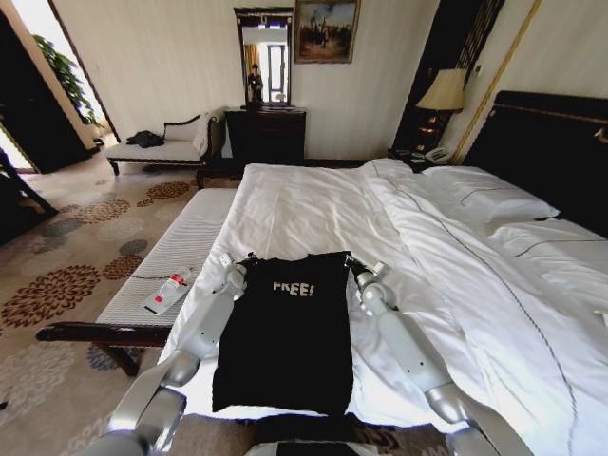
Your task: Fold the clothes on the bed.
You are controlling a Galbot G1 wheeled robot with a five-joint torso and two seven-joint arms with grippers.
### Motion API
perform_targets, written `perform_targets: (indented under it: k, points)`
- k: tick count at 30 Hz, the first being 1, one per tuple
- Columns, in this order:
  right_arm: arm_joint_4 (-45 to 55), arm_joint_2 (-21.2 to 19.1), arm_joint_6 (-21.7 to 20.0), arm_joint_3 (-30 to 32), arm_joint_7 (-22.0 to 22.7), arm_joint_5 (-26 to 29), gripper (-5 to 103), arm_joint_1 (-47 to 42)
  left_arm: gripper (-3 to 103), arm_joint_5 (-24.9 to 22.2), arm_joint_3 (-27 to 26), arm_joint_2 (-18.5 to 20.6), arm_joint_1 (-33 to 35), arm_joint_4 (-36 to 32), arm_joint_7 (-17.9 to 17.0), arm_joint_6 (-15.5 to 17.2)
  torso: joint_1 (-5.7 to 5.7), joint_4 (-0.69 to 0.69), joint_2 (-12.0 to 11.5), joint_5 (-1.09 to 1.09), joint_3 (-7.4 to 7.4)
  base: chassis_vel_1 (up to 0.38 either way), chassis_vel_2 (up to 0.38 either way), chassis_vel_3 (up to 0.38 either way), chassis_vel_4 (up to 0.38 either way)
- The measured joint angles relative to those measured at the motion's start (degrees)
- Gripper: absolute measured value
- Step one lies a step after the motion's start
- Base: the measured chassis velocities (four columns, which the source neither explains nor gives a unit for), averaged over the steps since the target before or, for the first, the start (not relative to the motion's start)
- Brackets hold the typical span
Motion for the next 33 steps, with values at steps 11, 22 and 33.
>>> perform_targets:
  k: [11,22,33]
  points:
    - [-0.41,-2.24,1.85,-3.28,-0.16,4.19,0,8.98,3,-2.55,3.79,4.84,-9.98,-0.23,5.55,-3.81,0.01,-0.03,0.0,0.0,0.0,0.0,0.0,0.0,0.0]
    - [8.21,-4.79,4.12,-2.95,2.5,5.91,0,8.27,3,-6.82,2.25,12.42,-4.2,-12.51,10.91,-7.71,0.02,0.01,0.0,0.01,-0.01,0.0,0.0,0.0,0.0]
    - [32.34,-14.06,1.44,7.7,6.28,4.16,0,-22.58,3,-1.51,-10.26,21.44,31.4,-39.73,13.1,-11.36,-0.03,0.04,0.01,-0.02,-0.03,0.0,0.0,0.0,0.0]
